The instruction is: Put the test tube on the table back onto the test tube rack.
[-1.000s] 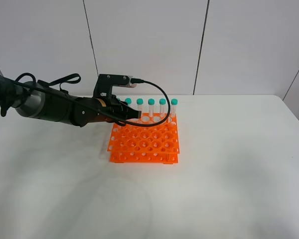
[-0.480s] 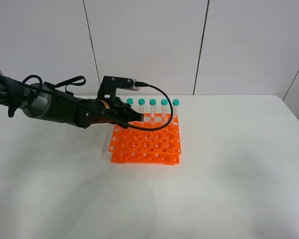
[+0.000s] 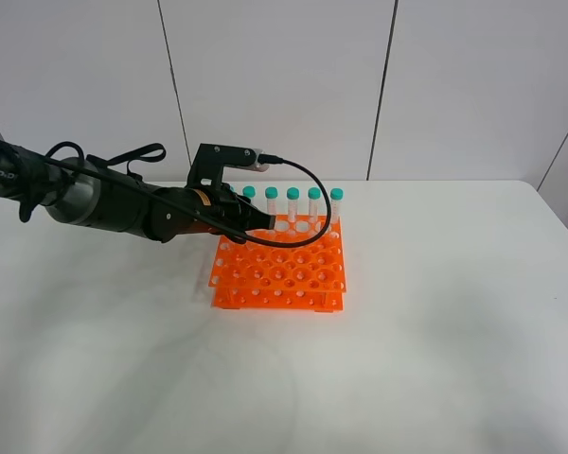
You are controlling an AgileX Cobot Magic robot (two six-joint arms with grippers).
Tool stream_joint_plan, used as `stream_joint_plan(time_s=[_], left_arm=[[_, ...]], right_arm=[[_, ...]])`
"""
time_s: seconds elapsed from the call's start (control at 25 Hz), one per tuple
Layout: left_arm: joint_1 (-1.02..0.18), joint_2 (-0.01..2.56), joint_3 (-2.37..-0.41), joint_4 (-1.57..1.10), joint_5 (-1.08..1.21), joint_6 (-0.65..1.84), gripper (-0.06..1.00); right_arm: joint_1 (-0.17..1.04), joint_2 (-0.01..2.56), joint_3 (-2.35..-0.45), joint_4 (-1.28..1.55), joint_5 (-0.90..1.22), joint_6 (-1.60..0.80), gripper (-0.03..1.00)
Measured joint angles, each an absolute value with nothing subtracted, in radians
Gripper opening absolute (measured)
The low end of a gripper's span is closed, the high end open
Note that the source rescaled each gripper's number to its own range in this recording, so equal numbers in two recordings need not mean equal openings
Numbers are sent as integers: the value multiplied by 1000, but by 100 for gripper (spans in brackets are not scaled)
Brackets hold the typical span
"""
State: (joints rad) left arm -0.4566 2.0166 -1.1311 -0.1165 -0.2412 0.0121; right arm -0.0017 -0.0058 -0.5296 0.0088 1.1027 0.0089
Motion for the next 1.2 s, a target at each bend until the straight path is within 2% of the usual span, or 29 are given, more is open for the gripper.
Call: stream_joint_plan(time_s=[0.24, 0.52, 0.72, 0.8, 1.2], left_arm=[[-457, 2017, -1131, -117, -239, 11, 0], [-461, 2021, -1132, -117, -212, 10, 9], [-461, 2021, -1132, -117, -207, 10, 25], [-461, 2021, -1132, -117, -202, 10, 29], [-461, 1968, -1132, -117, -150, 10, 31]], right_arm=[[-2, -6, -530, 9, 1103, 9, 100], [-2, -6, -530, 9, 1103, 9, 100], [-2, -6, -530, 9, 1103, 9, 100], [-2, -6, -530, 9, 1103, 9, 100], [-2, -6, -530, 9, 1102, 9, 100]])
